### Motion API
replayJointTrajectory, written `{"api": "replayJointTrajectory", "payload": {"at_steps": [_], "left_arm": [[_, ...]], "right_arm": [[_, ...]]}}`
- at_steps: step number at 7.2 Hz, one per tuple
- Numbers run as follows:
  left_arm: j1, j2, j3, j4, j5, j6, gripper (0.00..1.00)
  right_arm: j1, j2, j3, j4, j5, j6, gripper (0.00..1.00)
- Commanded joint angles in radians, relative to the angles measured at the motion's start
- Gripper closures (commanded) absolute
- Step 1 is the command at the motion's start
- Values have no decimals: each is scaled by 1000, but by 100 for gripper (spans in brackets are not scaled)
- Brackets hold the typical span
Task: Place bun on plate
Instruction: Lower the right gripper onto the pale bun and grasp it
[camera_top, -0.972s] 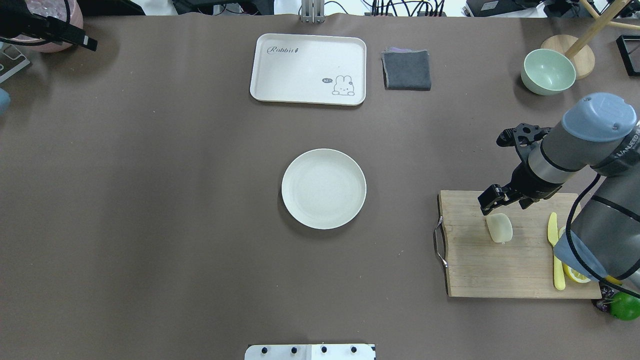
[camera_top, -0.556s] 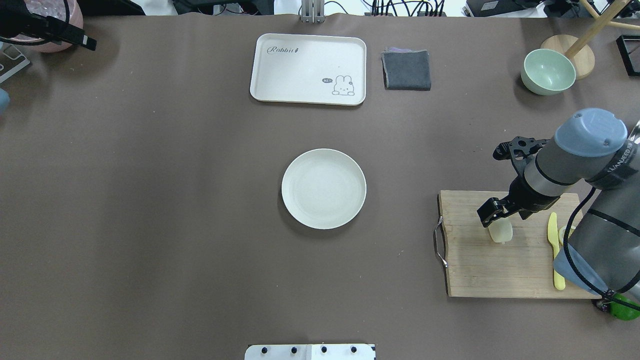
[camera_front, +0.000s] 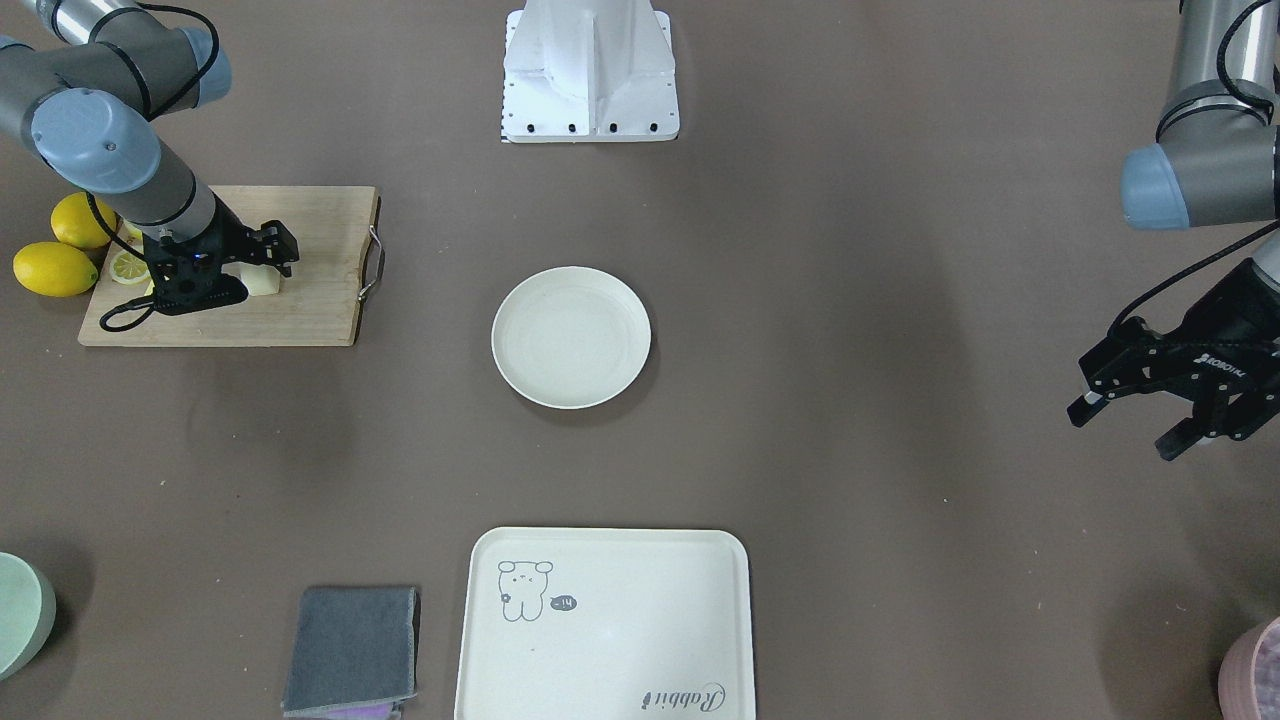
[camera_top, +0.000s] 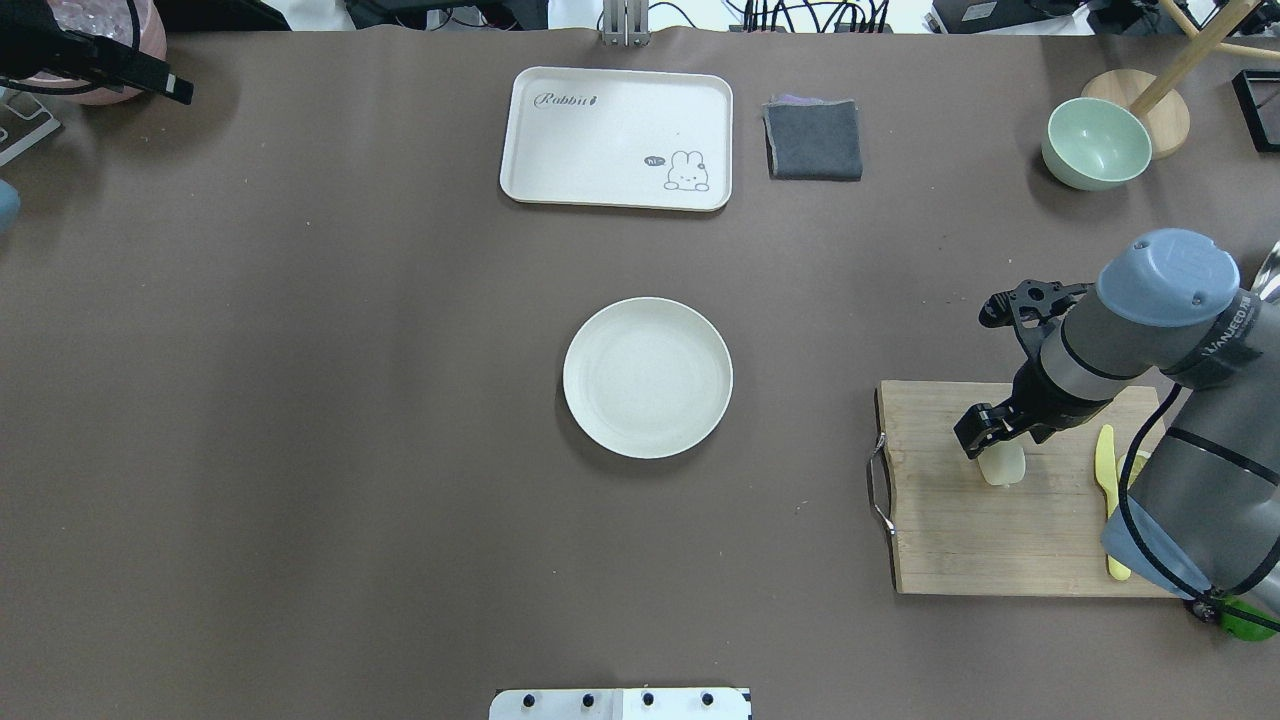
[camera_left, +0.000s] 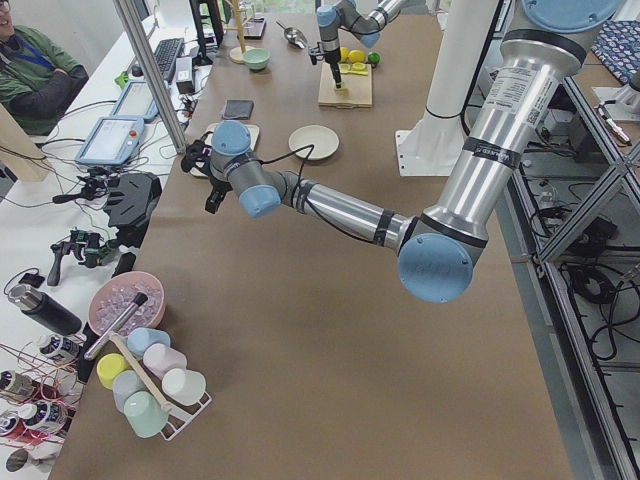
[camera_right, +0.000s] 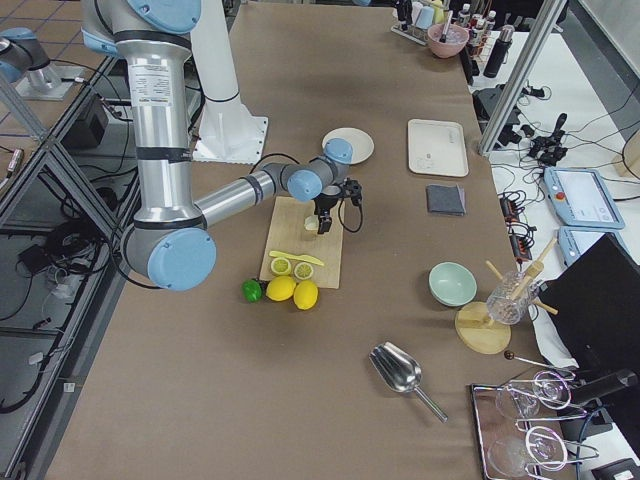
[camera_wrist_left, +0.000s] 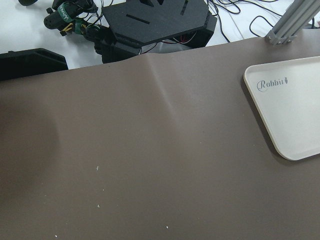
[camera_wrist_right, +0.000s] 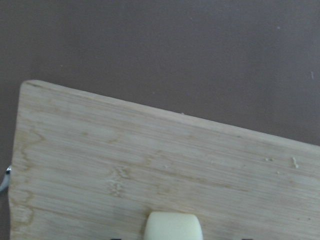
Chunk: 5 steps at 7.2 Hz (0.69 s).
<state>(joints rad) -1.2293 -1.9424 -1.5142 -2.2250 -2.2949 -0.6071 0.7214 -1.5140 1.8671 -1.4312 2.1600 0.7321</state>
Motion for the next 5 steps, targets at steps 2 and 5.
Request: {"api": "replayJointTrajectory", "payload": {"at_steps": [2,5], "left_arm": [[16,-3,3,-2,43,0,3],[16,-3,2,-2,32,-2,3]], "right_arm": [[1,8,12,0,0,-7,100],[36,26,43,-3,-5,-7,100]]}}
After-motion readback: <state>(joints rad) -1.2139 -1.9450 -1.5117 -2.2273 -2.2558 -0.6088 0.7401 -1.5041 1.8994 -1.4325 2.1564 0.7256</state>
